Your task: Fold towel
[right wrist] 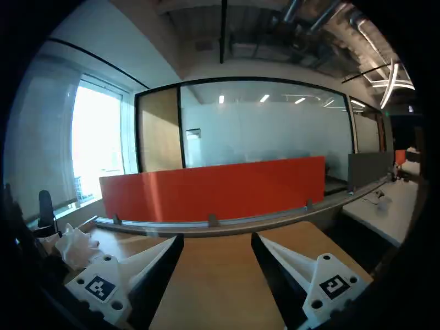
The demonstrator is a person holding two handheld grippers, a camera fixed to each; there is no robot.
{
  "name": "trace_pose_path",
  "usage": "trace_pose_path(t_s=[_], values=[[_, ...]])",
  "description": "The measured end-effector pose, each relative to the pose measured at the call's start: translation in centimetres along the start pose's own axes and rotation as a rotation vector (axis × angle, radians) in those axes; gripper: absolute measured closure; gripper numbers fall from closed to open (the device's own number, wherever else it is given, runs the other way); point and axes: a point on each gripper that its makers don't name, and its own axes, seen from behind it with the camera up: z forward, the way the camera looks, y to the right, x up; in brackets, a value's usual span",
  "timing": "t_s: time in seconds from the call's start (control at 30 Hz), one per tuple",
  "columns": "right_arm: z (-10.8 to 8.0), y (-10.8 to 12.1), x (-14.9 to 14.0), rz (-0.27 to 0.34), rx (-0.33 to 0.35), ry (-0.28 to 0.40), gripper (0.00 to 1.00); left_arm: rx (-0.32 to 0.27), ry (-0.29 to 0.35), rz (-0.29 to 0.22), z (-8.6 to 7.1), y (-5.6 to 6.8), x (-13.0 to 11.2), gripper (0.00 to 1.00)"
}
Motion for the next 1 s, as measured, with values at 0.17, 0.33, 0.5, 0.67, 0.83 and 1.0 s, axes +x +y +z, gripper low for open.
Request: trace_pose_path(t_s=[0.17,0.33,0.5,0.67,0.83,1.0], values=[[-0.1,0.0,0.3,-0.006,-0.013,0.002,0.06,-0.002,0.006,0.029,-0.1,0.1,-0.8,0.06],[0.0,0.0,0.1,-0.006,-0.029,0.018,0.06,-0.003,0.014,0.065,-0.3,0.0,-2.6,0.06],[0.2,0.1,-0.6,0.013,-0.044,0.034,0.06,-0.001,0.027,0.073,-0.3,-0.7,-4.5,0.06],[0.3,0.0,-1.9,0.013,-0.055,0.043,0.06,0.003,0.038,0.068,-0.2,-1.4,-6.6,0.06],[0.5,-0.4,-3.2,-0.005,-0.053,0.050,0.06,0.011,0.043,0.064,0.1,-1.8,-8.7,0.07],[0.8,-1.1,-4.7,-0.022,-0.045,0.049,0.06,0.014,0.048,0.042,0.4,-2.1,-10.7,0.06]])
